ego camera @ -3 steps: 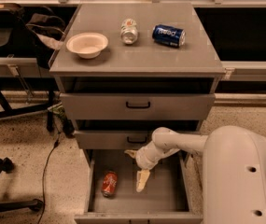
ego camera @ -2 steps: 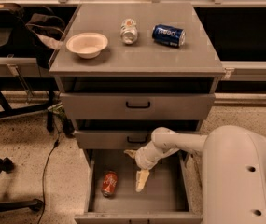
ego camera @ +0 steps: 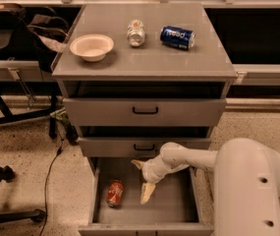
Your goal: Pick coke can from bottom drawer and place on counter
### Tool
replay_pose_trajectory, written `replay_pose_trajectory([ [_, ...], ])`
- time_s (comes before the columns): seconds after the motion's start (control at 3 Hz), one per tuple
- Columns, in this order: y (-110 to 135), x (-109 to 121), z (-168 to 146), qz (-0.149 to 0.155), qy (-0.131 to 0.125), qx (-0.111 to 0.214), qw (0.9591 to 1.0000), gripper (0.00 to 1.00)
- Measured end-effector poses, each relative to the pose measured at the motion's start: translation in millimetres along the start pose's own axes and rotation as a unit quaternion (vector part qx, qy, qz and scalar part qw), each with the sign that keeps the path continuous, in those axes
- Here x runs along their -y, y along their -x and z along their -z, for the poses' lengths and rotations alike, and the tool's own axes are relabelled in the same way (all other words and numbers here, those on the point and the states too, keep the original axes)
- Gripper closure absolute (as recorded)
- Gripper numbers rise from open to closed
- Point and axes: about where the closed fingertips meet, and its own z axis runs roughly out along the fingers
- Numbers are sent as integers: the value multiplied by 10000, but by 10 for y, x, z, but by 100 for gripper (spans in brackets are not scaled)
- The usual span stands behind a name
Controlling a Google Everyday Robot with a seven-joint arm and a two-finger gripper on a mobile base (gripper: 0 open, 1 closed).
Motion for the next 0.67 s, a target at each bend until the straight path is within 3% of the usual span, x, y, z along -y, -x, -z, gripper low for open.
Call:
replay_pose_trajectory([
  [0.33,-141,64,-170,-37,-84,13,10000,0],
  [0.67,-363,42,-632,115,266,267,9992,0],
])
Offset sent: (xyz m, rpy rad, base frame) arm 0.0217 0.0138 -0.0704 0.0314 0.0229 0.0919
